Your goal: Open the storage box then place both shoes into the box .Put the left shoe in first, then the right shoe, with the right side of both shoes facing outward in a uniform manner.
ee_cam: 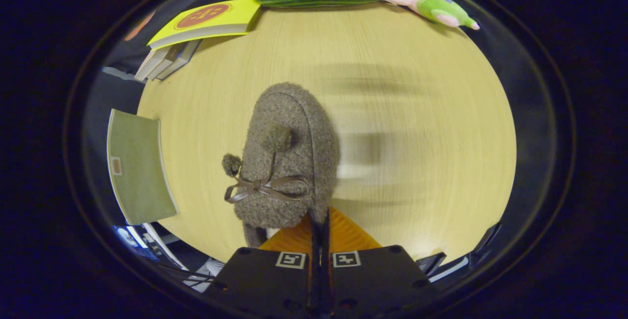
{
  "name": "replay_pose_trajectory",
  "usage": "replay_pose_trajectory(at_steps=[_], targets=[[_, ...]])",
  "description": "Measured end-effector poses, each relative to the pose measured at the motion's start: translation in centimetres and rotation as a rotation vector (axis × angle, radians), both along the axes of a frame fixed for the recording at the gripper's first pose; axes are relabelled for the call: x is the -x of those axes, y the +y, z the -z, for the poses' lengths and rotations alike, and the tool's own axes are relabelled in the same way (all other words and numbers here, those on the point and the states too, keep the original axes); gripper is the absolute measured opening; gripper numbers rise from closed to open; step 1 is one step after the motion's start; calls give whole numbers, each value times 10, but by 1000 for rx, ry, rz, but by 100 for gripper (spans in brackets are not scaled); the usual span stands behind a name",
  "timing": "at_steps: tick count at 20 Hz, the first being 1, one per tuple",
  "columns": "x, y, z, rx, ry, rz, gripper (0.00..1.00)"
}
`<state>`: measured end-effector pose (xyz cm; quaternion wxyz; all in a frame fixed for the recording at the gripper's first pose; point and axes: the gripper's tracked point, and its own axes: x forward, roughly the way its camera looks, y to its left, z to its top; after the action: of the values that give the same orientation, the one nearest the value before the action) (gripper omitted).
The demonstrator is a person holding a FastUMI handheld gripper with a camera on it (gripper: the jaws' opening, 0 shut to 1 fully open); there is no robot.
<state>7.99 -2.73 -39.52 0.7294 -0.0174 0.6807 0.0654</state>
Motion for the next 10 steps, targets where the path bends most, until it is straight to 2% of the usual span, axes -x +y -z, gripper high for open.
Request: replay_pose_trajectory(at_steps=[4, 8, 10], targets=[[6, 9, -8, -42, -1, 31, 6], [16, 42, -34, -147, -4, 102, 6], [21, 59, -49, -169, -11, 107, 6]])
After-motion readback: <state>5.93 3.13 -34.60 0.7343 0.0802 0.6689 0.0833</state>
